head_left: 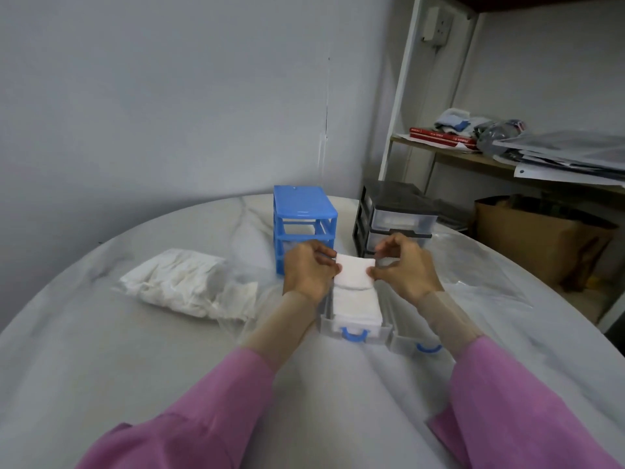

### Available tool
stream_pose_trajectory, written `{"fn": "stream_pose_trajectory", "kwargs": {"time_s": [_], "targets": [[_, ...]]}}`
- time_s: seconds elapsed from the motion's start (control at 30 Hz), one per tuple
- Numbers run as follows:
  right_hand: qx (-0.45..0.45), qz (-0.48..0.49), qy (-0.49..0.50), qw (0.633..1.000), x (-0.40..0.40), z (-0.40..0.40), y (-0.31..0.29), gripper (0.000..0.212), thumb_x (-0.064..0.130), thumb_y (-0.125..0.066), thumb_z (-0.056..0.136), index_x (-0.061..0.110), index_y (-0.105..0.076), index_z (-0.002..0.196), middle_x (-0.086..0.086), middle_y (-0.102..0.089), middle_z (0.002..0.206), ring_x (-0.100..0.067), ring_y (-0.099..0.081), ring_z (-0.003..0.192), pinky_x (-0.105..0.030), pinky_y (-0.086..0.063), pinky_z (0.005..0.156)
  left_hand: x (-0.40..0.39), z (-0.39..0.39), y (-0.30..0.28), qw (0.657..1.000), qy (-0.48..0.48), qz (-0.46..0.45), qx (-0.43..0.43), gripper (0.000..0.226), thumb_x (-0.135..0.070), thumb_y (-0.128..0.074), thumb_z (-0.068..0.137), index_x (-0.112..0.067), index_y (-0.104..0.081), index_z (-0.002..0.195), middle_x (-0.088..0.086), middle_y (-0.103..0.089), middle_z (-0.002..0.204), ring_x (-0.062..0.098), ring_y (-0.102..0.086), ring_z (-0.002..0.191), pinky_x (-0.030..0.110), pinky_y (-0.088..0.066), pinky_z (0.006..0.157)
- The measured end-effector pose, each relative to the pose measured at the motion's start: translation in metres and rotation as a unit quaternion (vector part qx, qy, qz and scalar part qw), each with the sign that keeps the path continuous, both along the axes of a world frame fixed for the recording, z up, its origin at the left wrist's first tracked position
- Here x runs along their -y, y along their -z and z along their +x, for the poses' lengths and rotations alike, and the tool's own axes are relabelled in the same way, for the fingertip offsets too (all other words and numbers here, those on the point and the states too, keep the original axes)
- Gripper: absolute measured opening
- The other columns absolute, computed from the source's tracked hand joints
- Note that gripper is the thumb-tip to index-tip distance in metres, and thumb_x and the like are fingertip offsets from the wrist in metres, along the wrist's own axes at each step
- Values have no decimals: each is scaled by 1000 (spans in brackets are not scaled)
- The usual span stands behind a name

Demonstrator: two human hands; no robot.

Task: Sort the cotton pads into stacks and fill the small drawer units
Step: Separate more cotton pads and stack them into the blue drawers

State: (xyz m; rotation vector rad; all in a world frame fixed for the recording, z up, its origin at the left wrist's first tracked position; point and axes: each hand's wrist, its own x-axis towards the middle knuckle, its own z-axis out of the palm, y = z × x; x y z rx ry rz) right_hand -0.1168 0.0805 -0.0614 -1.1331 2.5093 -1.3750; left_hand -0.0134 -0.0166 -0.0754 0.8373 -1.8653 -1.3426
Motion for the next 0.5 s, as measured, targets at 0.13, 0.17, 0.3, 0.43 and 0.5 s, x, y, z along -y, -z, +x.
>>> {"fn": "stream_pose_trajectory", "kwargs": {"time_s": [0.13, 0.17, 0.3, 0.43, 0.5], "targets": [[0, 23, -13, 1000, -2, -3, 2, 26, 1, -74, 74, 11, -56, 90, 0, -58, 85, -8, -52, 73, -9, -40, 60, -3, -4, 3, 997, -25, -58, 36, 20, 0, -73, 76, -7, -61, 91, 1, -61, 73, 13, -58, 76, 22, -48, 83], [-1, 24, -15, 1000, -2, -3, 3, 25, 2, -74, 74, 11, -57, 90, 1, -57, 83, -6, -52, 70, -8, -40, 57, -2, -4, 3, 997, -29, -64, 40, 23, -1, -73, 75, -7, -61, 93, 2, -61, 77, 13, -57, 76, 23, -48, 82], [-20, 42, -26, 999, -2, -5, 3, 22, 3, -75, 74, 12, -58, 85, -1, -60, 82, -8, -53, 70, -7, -38, 57, -1, -5, 4, 993, -39, -91, 57, 27, 0, -73, 74, -7, -61, 97, 4, -62, 86, 14, -57, 79, 22, -48, 78], [-54, 83, -30, 995, -2, -2, 5, 21, 5, -75, 75, 13, -58, 85, -4, -61, 89, -13, -55, 77, -12, -41, 62, -3, -8, 7, 984, -35, -146, 94, 31, 0, -71, 76, -9, -59, 103, 5, -60, 101, 19, -58, 92, 23, -48, 82], [-80, 88, -19, 993, -1, 0, 4, 15, 7, -71, 80, 12, -61, 90, -6, -63, 95, -14, -56, 82, -19, -43, 72, -5, -8, 7, 976, -40, -184, 106, 29, 2, -64, 82, -8, -58, 108, 7, -58, 113, 21, -57, 100, 26, -47, 89]]}}
